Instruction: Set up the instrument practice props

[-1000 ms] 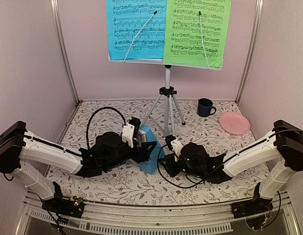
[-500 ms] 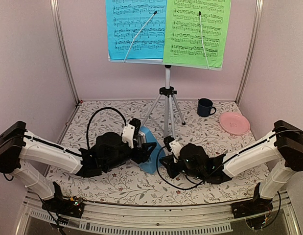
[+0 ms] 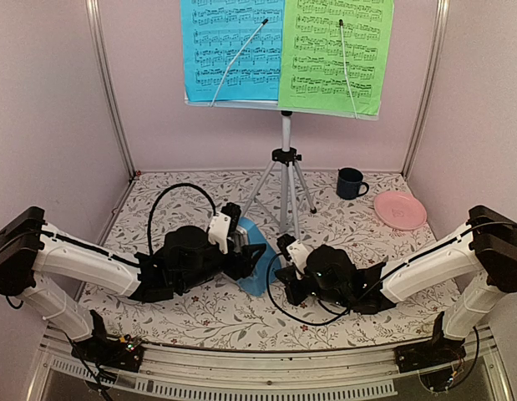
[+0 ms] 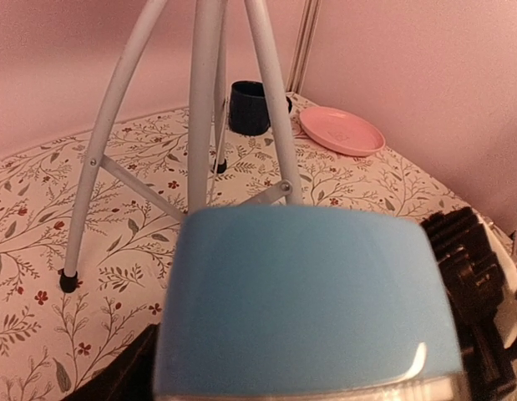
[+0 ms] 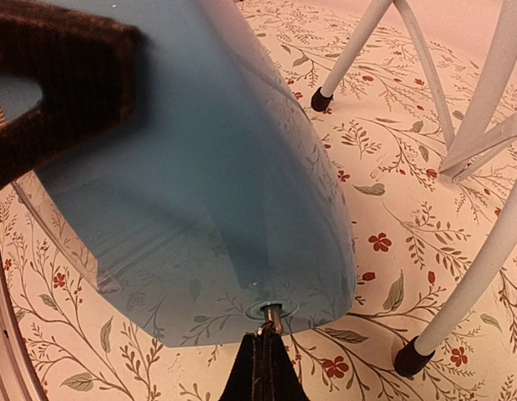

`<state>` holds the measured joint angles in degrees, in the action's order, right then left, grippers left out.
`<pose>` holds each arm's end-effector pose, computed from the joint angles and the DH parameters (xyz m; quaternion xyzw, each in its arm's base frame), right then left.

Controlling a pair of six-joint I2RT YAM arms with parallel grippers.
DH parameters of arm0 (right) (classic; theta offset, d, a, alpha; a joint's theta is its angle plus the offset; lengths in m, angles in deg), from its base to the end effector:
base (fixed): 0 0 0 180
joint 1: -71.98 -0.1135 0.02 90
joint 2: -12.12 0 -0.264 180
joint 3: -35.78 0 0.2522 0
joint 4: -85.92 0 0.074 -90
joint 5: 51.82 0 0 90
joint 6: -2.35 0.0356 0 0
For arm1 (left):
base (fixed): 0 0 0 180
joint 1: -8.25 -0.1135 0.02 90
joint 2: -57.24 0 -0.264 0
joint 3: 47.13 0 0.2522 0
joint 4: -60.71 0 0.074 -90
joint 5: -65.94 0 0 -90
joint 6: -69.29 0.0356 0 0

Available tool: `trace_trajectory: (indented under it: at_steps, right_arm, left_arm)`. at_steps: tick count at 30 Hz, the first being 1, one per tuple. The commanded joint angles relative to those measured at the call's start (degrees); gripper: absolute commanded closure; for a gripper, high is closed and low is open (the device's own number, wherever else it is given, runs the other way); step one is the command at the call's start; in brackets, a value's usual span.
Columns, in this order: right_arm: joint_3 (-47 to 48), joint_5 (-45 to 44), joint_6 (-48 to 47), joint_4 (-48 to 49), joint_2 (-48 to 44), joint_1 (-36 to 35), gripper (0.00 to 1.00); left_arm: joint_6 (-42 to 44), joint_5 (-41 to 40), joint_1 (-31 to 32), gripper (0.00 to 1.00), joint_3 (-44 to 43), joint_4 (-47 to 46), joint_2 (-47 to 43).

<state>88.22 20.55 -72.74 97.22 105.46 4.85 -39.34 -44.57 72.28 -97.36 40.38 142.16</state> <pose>0.1342 0.2905 0.1586 -0.3067 0.8008 0.2263 0.4620 0.1461 -0.2714 0.2063 0.1993 0.7592 -0.2929 0.5460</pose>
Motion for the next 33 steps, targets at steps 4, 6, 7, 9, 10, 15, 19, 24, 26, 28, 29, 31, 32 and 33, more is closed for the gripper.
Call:
trace_trajectory:
  at_steps: [4,6,7,9,10,15,19,24,26,28,29,31,32,33]
  right_arm:
    - [0.47,-1.97,-2.39,-2.71,0.43,0.42,0.96]
    - [0.89,-2.2,-2.44,-3.1,1.05,0.42,0.94]
    - [1.16,-2.42,-2.44,-3.27,1.32,0.42,0.94]
    - [1.39,-2.94,-2.29,-3.35,1.49,0.41,0.93]
    - [1.42,-3.06,-2.34,-3.35,1.49,0.42,0.93]
    - [1.6,-3.64,-2.69,-3.45,1.5,0.42,0.96]
    - [1.73,-4.61,-2.72,-3.77,1.45,0.38,1.0]
    - [0.72,-5.11,1.29,-3.6,-0.92,0.66,1.0]
    - [-0.23,-3.67,3.25,-2.3,-2.51,1.37,1.0]
    - [-1.57,-1.39,6.54,-0.27,-4.18,2.79,1.0]
    - [-2.31,-0.17,7.89,0.85,-4.94,3.57,1.0]
    - [-3.61,2.16,12.26,3.24,-5.95,5.59,1.0]
    - [-4.2,2.99,13.63,4.57,-6.41,6.29,1.0]
    - [-4.51,3.64,15.34,5.47,-6.61,6.84,1.0]
  left_arm:
    - [-0.22,4.35,0.83,1.0,-1.76,-8.16,-2.94]
    - [-0.09,5.25,0.79,1.0,-1.76,-8.51,-3.09]
    - [-0.01,5.64,0.76,1.0,-1.84,-8.55,-3.19]
    - [0.08,6.42,0.76,1.0,-2.0,-8.57,-3.2]
    - [0.09,6.79,0.81,1.0,-2.02,-8.57,-3.22]
    - [0.18,7.87,0.79,1.0,-2.04,-8.8,-3.17]
    - [0.3,8.74,0.76,1.0,-1.88,-9.43,-3.15]
    - [0.97,9.63,0.85,1.0,-0.69,-11.73,-3.42]
    - [1.56,10.01,0.98,1.0,0.13,-13.31,-3.47]
    - [2.37,10.52,1.14,1.0,0.93,-15.0,-3.28]
    - [2.76,11.02,1.28,1.0,1.41,-16.04,-3.19]
    - [3.69,11.55,1.75,1.0,2.3,-18.27,-2.81]
    - [4.14,11.73,2.01,1.0,2.73,-19.28,-2.61]
    - [4.74,11.83,2.2,1.0,3.06,-20.35,-2.31]
